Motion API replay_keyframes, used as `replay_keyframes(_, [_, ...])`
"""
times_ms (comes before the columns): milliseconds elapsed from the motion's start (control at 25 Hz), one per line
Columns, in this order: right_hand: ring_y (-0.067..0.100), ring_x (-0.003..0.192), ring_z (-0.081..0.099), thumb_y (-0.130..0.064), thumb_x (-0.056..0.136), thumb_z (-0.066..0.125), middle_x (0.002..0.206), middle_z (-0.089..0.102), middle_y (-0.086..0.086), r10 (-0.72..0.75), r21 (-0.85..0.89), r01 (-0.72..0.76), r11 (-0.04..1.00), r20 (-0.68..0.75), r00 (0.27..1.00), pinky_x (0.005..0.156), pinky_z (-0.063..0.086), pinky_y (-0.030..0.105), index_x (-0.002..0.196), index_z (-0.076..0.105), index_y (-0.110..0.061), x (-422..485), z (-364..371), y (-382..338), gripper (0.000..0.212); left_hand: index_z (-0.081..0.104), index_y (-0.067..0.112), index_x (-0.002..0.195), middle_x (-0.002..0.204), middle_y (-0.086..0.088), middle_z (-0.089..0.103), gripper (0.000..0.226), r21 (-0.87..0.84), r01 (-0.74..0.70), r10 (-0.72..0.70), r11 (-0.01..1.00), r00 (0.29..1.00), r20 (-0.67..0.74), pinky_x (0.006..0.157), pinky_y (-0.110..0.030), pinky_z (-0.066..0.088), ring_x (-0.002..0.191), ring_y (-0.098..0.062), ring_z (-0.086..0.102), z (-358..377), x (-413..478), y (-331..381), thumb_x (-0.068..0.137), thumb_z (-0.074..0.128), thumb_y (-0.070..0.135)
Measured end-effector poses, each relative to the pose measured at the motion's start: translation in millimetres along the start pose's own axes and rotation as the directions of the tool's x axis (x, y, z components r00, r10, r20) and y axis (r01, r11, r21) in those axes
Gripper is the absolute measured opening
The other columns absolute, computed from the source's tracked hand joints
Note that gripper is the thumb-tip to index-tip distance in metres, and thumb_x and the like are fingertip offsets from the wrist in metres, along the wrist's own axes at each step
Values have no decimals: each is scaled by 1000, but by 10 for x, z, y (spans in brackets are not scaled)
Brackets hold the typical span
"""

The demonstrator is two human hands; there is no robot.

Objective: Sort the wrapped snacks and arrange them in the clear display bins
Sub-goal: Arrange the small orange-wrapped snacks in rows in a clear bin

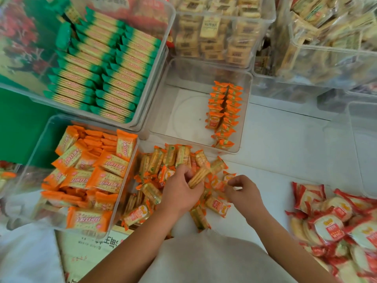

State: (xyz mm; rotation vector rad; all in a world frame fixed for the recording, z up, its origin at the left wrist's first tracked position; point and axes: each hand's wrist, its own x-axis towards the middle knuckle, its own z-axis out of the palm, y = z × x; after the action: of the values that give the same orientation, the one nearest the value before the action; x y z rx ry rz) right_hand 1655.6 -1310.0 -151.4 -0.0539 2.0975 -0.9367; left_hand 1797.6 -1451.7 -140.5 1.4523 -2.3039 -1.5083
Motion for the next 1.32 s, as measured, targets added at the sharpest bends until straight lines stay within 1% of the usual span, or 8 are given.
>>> replay_keyframes(160, [38,104,73,3,84,79,110,74,17,50,481,-143,865,201,978,94,59,51,115,66,-8,-327,-156,-119,35,46,20,81,68,8,48,39,-172,-69,77,983,996,37,49,-19,32,53,-3,38,-6,-341,222,78,85,24])
replay_keyframes(240, [39,108,72,5,85,77,114,74,22,8,547,-167,820,280,960,98,58,51,123,66,-8,-474,-247,-166,41,52,23,81,74,10,52,35,-191,-132,138,973,990,21,55,-15,36,58,-2,42,0,-472,277,77,86,24])
replay_keyframes(400, [38,107,72,10,87,68,113,73,24,-148,498,-39,866,332,932,99,57,49,117,75,-11,-718,-372,-201,37,63,26,96,94,12,65,25,-314,-221,234,923,972,1,78,-22,49,89,-6,62,-21,-672,285,82,81,17])
replay_keyframes(560, [35,105,73,10,88,67,108,77,14,-175,446,70,892,197,965,99,57,53,114,74,-11,-805,-377,-133,34,64,34,115,103,15,71,45,-449,-106,117,887,993,-4,84,-25,58,99,-8,67,-67,-859,326,79,88,20])
replay_keyframes(760, [24,91,76,-6,93,73,104,75,0,-254,269,234,934,44,966,90,61,47,122,71,-30,-797,-430,-102,38,69,39,122,112,19,62,43,-111,-217,227,970,970,88,83,-14,48,103,2,60,-301,-999,130,84,82,25])
replay_keyframes(840, [18,89,74,-10,91,76,104,75,-5,-324,152,312,938,64,944,85,61,39,120,70,-36,-846,-419,-144,39,66,42,124,109,20,60,51,-103,-191,206,976,964,169,80,-11,47,95,7,57,-365,-1061,124,82,84,21])
replay_keyframes(1080, [13,99,73,-10,100,64,102,78,-9,-347,218,299,929,231,909,77,58,21,116,71,-26,-1114,-109,-186,23,65,24,114,108,0,73,54,-518,-26,25,855,1000,-7,83,-29,59,94,-7,70,-326,-1101,181,72,91,2])
replay_keyframes(1320, [19,102,74,-34,82,86,109,78,-3,-338,191,292,937,293,895,86,60,37,124,65,-26,-1069,-36,-206,47,66,14,118,103,-3,73,48,-639,1,-39,769,998,-45,75,-23,59,85,-10,73,-296,-1098,226,77,88,3])
